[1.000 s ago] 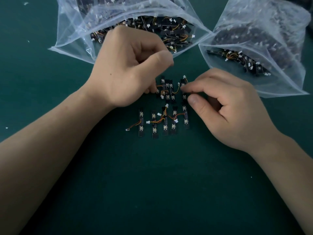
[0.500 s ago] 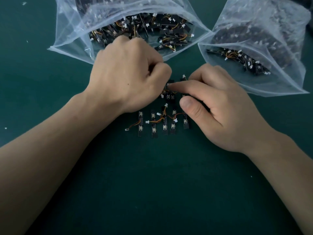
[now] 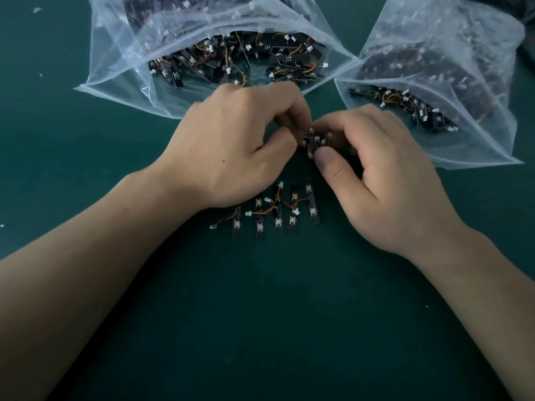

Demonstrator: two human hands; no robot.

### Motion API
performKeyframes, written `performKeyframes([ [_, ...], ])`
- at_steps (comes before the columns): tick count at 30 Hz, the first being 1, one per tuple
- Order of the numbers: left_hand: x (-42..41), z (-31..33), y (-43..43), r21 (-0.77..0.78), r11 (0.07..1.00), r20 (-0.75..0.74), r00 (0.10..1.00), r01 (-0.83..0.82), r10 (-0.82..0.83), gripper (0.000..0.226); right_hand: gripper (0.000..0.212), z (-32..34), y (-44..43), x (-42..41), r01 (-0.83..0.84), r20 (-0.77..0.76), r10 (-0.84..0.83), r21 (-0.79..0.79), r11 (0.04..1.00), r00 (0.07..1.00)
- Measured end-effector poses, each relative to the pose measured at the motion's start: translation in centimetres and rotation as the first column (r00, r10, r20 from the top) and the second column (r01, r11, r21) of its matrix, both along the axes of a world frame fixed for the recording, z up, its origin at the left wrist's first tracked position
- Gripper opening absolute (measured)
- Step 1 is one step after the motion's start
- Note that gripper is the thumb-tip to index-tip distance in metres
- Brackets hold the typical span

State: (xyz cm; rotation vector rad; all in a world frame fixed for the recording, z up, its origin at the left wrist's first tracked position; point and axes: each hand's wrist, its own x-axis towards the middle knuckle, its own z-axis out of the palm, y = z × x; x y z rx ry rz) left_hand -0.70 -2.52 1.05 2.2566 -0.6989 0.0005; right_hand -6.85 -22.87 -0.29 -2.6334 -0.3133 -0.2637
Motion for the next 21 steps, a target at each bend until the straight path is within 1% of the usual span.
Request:
performKeyframes([
  [4,0.3,-0.3,0.2,-0.055,0.998,-0.025,0.999,0.03,-0.031,0.034,0.048,-0.1,0.1,0.1,-0.011,-0.033,0.007,-0.113,0.993,0.999],
  [7,0.5,-0.6,0.3,-0.096,0.995,0.0,1.0,0.009,-0.009,0.028,0.049,-0.1,0.2,0.2,-0.016,-0.037,0.011,-0.131,0.991,0.999],
  [9,0.6,-0.7,0.3,-0.105,0.994,0.02,1.0,-0.022,0.024,0.024,0.045,-0.1,0.2,0.3,-0.007,-0.024,0.005,-0.103,0.995,1.0],
  [12,0.8,-0.7,0.3,-0.072,0.997,0.027,0.999,-0.04,0.042,0.025,0.033,0.0,0.1,0.3,0.012,-0.001,-0.012,-0.047,0.999,1.0],
  [18,0.6,-0.7,0.3,-0.06,0.998,0.027,1.0,-0.004,0.006,0.028,0.019,0.1,-0.3,-0.3,-0.001,0.014,0.002,-0.048,0.999,1.0],
  [21,0.7,-0.7,0.4,-0.066,0.998,0.029,1.0,-0.006,0.007,0.029,0.018,0.3,-0.5,-0.9,-0.032,0.017,0.032,-0.03,0.999,0.999],
])
